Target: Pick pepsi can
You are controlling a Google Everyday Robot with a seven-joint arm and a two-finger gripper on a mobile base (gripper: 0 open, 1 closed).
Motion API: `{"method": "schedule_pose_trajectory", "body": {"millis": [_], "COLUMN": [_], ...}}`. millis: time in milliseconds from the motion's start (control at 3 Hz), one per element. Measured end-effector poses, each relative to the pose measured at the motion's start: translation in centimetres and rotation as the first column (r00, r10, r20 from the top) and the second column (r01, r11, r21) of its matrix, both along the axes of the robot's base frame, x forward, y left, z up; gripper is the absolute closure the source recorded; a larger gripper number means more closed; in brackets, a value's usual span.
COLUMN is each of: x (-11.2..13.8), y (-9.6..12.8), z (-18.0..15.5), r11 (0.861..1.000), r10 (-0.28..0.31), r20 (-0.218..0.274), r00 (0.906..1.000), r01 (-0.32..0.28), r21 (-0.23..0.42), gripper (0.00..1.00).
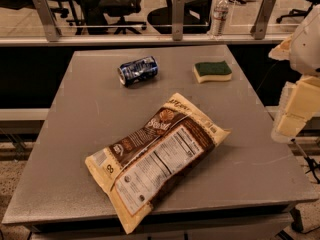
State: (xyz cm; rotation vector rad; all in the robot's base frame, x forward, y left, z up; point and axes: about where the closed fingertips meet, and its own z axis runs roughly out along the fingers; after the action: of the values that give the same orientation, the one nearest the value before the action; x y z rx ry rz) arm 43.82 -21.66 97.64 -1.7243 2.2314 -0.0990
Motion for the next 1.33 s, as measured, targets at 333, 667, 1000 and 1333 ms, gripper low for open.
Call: {"method": "schedule_pose_trajectory", "body": {"millis": [333, 667, 1000, 1333], "x": [0.0, 2.8, 6.5, 11.2], "y": [0.0, 2.0, 3.8, 5.9], "z": [0.1, -0.5, -0.9, -1.3], "r11": [1.000, 0.998, 0.993, 0.986], "r10": [0.001, 0.055, 0.113, 0.162], "r20": [0.003, 0.014, 0.026, 0.046], "r00": [1.0000, 0.9984, 0.9932, 0.9858], "r01": [-0.001, -0.055, -0.114, -0.163], "r21": [0.001, 0.015, 0.017, 0.035], "gripper": [0.00, 0.00, 0.00, 0.00]}}
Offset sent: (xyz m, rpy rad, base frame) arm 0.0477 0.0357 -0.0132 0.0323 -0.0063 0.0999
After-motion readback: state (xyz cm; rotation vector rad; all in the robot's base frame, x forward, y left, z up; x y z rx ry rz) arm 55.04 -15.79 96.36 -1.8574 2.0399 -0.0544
